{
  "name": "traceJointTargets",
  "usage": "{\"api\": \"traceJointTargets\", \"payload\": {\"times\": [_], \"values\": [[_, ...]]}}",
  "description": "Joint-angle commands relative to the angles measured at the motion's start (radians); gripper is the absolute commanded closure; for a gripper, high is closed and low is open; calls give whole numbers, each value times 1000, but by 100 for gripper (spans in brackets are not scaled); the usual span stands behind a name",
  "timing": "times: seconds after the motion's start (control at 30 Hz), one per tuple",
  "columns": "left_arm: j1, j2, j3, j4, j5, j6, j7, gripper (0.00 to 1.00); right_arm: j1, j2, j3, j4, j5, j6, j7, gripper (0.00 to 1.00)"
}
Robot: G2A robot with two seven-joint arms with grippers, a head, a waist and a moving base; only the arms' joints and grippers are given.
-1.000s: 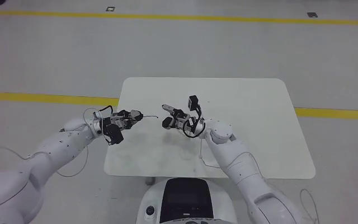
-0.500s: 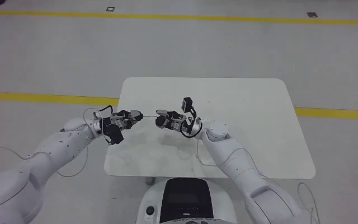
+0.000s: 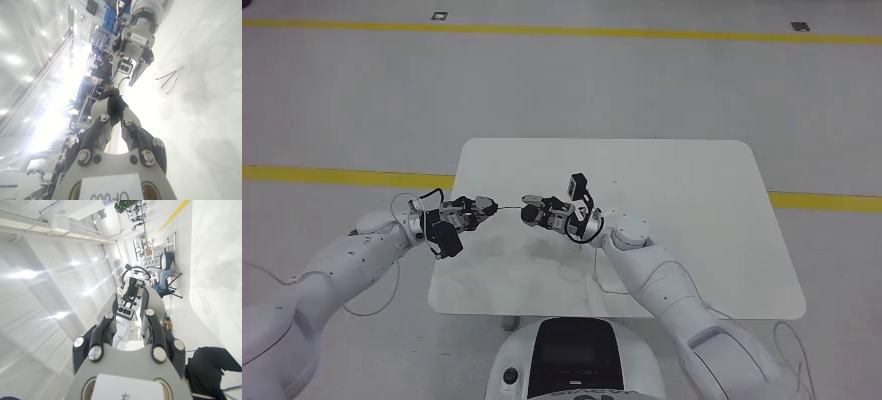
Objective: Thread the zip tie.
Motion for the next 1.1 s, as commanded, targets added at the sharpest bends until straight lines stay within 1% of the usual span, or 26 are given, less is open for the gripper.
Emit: {"api": "traceJointTargets", "payload": {"times": [0.0, 0.2, 0.27, 0.3, 0.5, 0.6, 0.8, 0.97, 1.07], "values": [[0, 0, 0, 0, 0, 0, 0, 100, 0, 0, -2, 2, 3, -2, 1, 73], [0, 0, 0, 0, 0, 0, 0, 100, 1, 2, -11, 5, 8, -5, 3, 78], [0, 0, 0, 0, 0, 0, 0, 100, 1, 2, -13, 5, 10, -9, 7, 84], [0, 0, 0, 0, 0, 0, 0, 100, 1, 2, -15, 6, 12, -11, 9, 85], [0, 0, 0, 0, 0, 0, 0, 100, -1, 5, -20, 10, 17, -23, 20, 81], [0, 0, 0, 0, 0, 0, 0, 100, -2, 6, -23, 12, 19, -30, 31, 81], [0, 0, 0, 0, 0, 0, 0, 100, 0, 8, -28, 16, 27, -34, 34, 87], [0, 0, 0, 0, 0, 0, 0, 100, 4, 9, -32, 21, 34, -35, 33, 90], [0, 0, 0, 0, 0, 0, 0, 100, 7, 9, -36, 25, 37, -33, 30, 95]]}}
